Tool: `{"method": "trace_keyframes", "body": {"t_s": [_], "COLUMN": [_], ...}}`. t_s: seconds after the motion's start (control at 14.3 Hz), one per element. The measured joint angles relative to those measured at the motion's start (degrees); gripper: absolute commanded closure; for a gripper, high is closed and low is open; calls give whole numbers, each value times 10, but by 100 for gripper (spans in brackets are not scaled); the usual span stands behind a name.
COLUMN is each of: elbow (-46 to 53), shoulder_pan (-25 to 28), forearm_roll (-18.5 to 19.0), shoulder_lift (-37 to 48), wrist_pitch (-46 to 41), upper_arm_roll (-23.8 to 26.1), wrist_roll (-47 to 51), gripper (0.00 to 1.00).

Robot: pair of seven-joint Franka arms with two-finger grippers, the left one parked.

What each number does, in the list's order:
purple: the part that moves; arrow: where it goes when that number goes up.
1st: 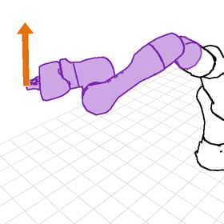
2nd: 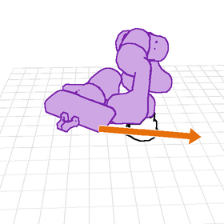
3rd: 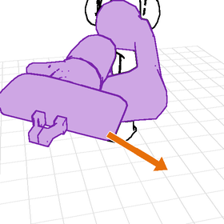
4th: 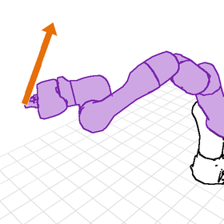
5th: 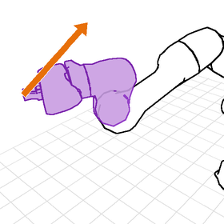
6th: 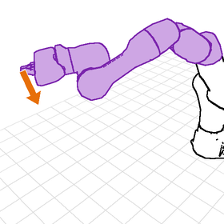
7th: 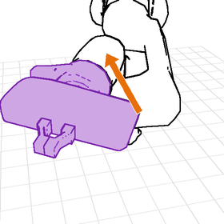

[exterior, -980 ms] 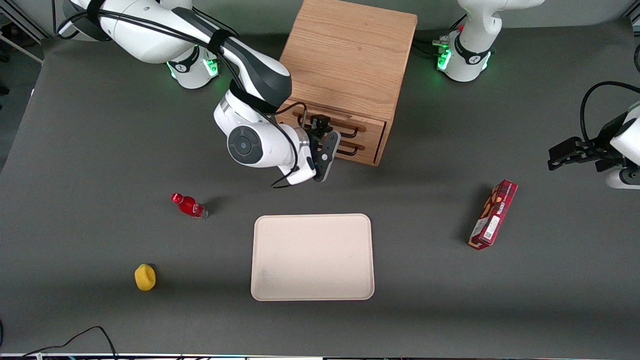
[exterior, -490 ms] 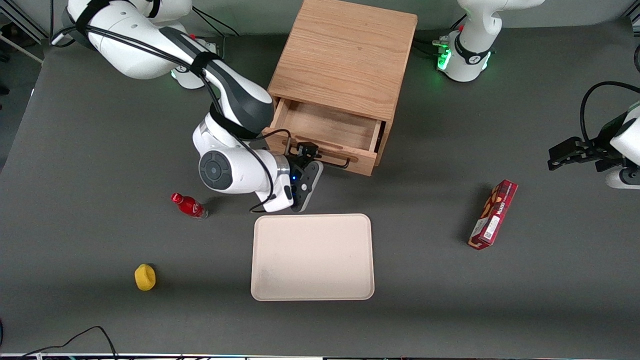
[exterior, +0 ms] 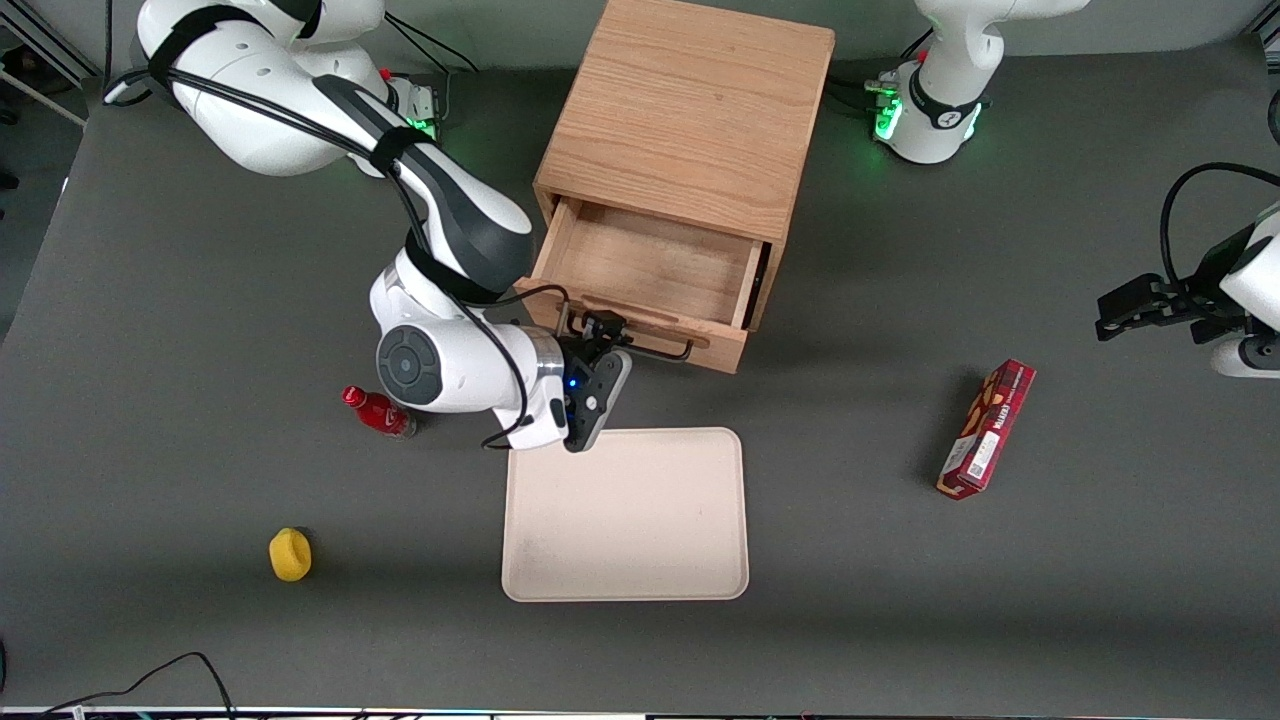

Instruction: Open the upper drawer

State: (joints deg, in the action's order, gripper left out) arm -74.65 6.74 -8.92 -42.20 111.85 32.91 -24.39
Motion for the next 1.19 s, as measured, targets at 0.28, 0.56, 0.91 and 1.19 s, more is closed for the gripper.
{"method": "trace_keyframes", "body": {"t_s": [0.28, 0.56, 0.91, 1.19], "elbow": [66, 116, 155, 182], "shoulder_pan": [-2, -2, -2, -2], "forearm_roll": [1, 1, 2, 3], "shoulder_lift": [-23, -51, -75, -88], "wrist_pitch": [-31, -38, -38, -38], "upper_arm_roll": [-20, -29, -39, -47], "wrist_roll": [0, 0, 0, -1], "gripper": [0, 0, 0, 0]}}
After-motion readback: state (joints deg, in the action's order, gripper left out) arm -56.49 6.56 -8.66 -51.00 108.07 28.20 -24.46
